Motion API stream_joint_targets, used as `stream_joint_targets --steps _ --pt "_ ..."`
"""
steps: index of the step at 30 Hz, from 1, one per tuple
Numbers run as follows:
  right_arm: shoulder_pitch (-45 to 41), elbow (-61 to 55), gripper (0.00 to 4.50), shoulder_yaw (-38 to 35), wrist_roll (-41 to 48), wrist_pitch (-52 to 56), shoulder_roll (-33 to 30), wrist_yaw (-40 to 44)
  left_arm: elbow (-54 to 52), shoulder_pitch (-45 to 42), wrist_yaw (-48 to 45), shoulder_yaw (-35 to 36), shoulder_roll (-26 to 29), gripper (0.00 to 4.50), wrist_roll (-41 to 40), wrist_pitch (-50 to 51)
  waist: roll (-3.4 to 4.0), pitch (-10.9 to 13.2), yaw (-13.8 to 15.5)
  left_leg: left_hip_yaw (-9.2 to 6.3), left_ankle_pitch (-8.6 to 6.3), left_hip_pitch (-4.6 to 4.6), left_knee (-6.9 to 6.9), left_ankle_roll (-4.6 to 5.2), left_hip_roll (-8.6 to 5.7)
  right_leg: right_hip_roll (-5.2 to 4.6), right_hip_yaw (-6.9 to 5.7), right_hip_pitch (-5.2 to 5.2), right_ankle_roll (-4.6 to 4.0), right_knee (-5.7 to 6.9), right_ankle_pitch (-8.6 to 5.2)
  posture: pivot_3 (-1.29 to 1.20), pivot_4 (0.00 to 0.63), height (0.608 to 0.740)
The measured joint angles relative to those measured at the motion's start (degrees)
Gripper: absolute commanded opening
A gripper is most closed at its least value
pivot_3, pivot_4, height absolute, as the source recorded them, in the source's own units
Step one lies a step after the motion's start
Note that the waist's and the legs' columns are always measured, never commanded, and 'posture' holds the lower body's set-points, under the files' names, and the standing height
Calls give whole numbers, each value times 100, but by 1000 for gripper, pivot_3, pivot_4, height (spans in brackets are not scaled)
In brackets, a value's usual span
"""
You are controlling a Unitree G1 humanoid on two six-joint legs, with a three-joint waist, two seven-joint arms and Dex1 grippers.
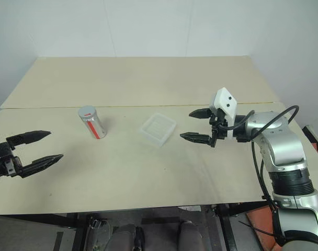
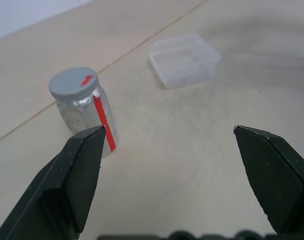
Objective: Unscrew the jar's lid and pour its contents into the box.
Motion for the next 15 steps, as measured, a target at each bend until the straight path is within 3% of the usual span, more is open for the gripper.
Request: stream_joint_targets --steps 9,15 --pt "-1 0 4500 1 22 0 37 14 -37 -99 85 18 -3 4451 -15 -4 0 0 -1 0 1 -1 0 -1 0 0 0 0 0 0 0 0 150 740" --pt "-45 -122 4500 3 61 -93 375 -118 -445 -412 1247 -377 -481 4451 222 67 0 0 2 -1 3 -4 0 -5 -2 0 0 2 0 1 2 0 150 740"
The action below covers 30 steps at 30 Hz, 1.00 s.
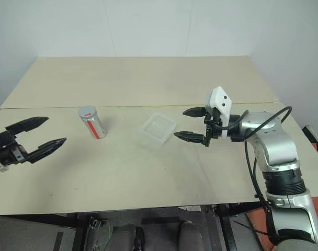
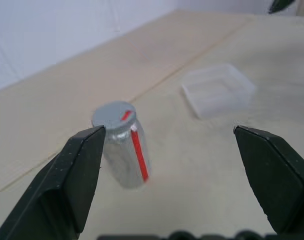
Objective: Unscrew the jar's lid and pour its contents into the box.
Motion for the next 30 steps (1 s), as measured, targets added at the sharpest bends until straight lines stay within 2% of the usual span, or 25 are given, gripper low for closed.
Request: stream_joint_targets --steps 4,7,18,24,30 --pt "4 0 4500 0 -21 -70 5 -26 -536 68 916 -150 -523 4451 130 200 0 0 0 -2 0 5 1 0 0 0 1 3 0 -1 0 0 150 740" --pt "1 0 4500 0 -45 -93 5 -25 -1001 58 1795 -712 -1127 4451 336 425 0 0 18 -6 -2 10 2 5 -2 0 -1 12 -1 0 1 0 150 740" --pt "-223 -9 4500 8 -60 -146 -8 83 -1525 -663 4512 -2500 -2529 4451 2062 1064 -1 -1 92 -7 -2 9 3 4 -6 0 0 13 0 -3 3 0 150 740" --pt "-344 -17 4500 8 -45 -234 -51 276 -1344 -1090 5307 -2975 -3204 4451 2657 1293 -2 -1 124 -8 -2 8 5 6 -6 0 0 13 1 -4 3 0 150 740" --pt "-459 -16 4500 8 -46 -282 -133 422 -1006 -1381 5909 -3032 -3749 4451 3144 1289 -2 -1 119 -10 -3 7 6 8 -6 0 0 14 1 -5 4 0 150 740"
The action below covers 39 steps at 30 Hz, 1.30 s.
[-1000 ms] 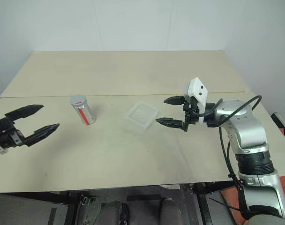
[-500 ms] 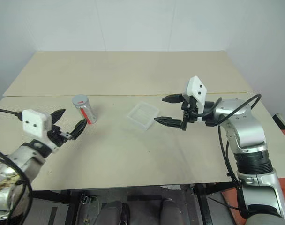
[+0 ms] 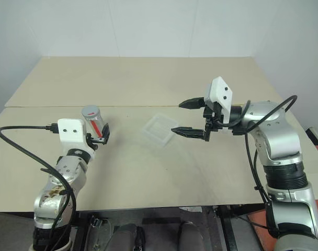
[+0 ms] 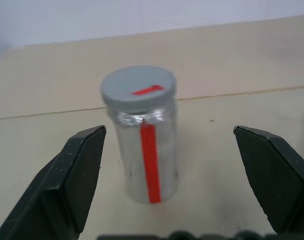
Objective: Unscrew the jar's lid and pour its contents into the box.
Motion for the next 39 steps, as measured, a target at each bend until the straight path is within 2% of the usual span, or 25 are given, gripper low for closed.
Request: stream_joint_targets --steps 4,6,13,26,32,39 --pt "-26 0 4500 0 7 -4 -12 17 183 -134 243 8 -255 4451 189 -10 0 0 10 -1 -3 0 4 6 0 0 -1 2 0 0 0 0 150 740" --pt "-36 0 4500 -1 10 -4 -17 19 347 -202 298 19 -290 4451 253 -43 0 0 9 -1 -17 1 3 31 0 0 0 2 0 1 0 0 150 740" --pt "-81 -61 4500 -3 100 2 -78 27 1067 -561 368 41 -346 4451 470 -467 0 0 13 0 -1 -2 4 3 0 0 -2 2 2 0 1 0 150 740" --pt "-74 -274 4500 -14 266 20 -111 30 2146 -929 573 -28 -630 4451 831 -1261 -1 0 14 0 -14 -3 7 25 0 0 -3 3 4 -1 2 0 150 740" --pt "-75 -311 4500 -14 327 32 -177 46 2687 -1153 775 49 -879 4451 875 -1635 -2 0 16 -1 -15 -4 8 27 0 0 -4 3 4 -1 3 0 150 740" --pt "-56 -355 4500 -28 400 38 -257 66 3126 -1415 871 164 -908 4451 875 -1926 -2 1 15 0 -15 -3 7 27 0 0 -5 3 4 0 3 0 150 740"
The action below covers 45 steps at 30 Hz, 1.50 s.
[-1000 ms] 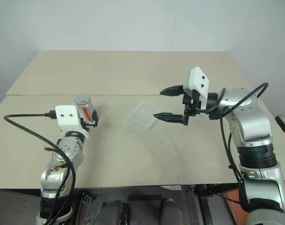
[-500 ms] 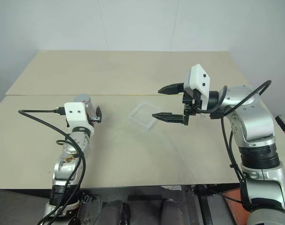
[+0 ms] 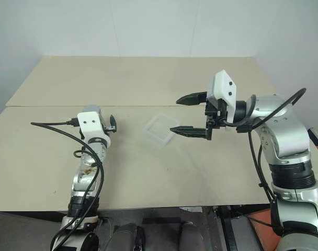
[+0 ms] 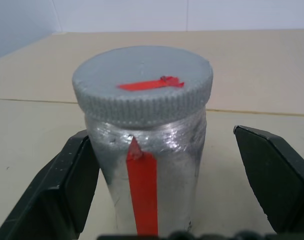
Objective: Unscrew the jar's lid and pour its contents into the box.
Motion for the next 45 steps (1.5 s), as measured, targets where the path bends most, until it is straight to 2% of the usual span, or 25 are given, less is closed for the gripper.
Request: stream_joint_targets --steps 22,25,31,40,45 --pt "53 -194 4500 -9 130 140 -46 -13 847 -271 -16 121 156 4451 72 -779 0 0 0 0 2 -1 1 -3 0 0 -1 0 1 0 1 0 150 740" --pt "87 -201 4500 -9 164 142 -53 -15 930 -280 -40 122 189 3869 72 -835 0 0 0 0 3 -3 1 -5 0 0 -2 0 2 0 1 0 150 740" --pt "88 -222 4500 -9 199 144 -55 -37 999 -321 -87 121 211 1943 70 -881 0 0 0 1 3 -2 1 -5 0 0 -2 0 2 0 1 0 150 740" --pt "132 -285 4500 -11 223 144 -55 -71 1109 -438 -281 141 385 1941 28 -987 0 0 -2 1 14 -2 0 -25 1 0 -3 0 2 0 1 0 150 740" --pt "195 -401 4500 -14 227 144 -44 -121 698 -367 -1489 189 924 1941 -636 -770 0 0 -16 1 16 -7 -1 -28 3 0 -3 -6 2 5 1 0 150 740"
